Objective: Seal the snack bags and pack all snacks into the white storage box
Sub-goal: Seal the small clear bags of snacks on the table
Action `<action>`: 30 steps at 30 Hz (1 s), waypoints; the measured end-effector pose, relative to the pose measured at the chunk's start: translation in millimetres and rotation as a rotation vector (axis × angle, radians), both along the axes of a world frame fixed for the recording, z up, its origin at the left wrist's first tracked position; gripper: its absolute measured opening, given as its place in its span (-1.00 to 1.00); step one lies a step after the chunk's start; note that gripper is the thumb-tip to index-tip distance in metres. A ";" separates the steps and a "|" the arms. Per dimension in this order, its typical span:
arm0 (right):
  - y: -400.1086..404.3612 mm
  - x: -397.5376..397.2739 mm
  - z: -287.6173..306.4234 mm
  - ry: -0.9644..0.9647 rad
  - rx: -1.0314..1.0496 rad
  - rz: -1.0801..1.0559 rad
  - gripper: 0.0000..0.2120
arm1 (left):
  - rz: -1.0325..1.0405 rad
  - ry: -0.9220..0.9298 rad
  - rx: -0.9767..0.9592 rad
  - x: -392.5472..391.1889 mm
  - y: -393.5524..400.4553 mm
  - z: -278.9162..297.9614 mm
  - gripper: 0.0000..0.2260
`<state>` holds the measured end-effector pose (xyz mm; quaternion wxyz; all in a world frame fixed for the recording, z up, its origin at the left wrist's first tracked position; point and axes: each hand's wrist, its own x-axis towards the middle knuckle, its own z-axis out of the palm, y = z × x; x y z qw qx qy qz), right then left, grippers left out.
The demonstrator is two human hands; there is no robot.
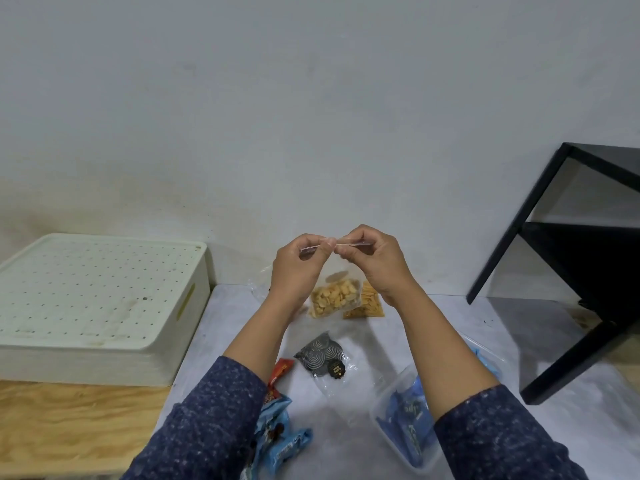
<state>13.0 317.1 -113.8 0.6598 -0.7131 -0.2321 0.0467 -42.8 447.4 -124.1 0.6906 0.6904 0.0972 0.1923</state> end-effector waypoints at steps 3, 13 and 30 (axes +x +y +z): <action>4.3 -2.0 0.3 -0.010 0.005 -0.002 -0.88 | -0.031 -0.002 0.006 -2.5 3.5 1.9 -0.92; 6.8 -24.7 2.7 -0.077 -0.102 0.051 -0.50 | 0.006 0.049 -0.296 -1.5 24.6 5.4 -0.88; -47.1 -3.3 -50.5 0.132 -0.280 -0.347 -0.74 | -0.371 -0.089 0.473 27.9 -19.3 -57.9 -0.43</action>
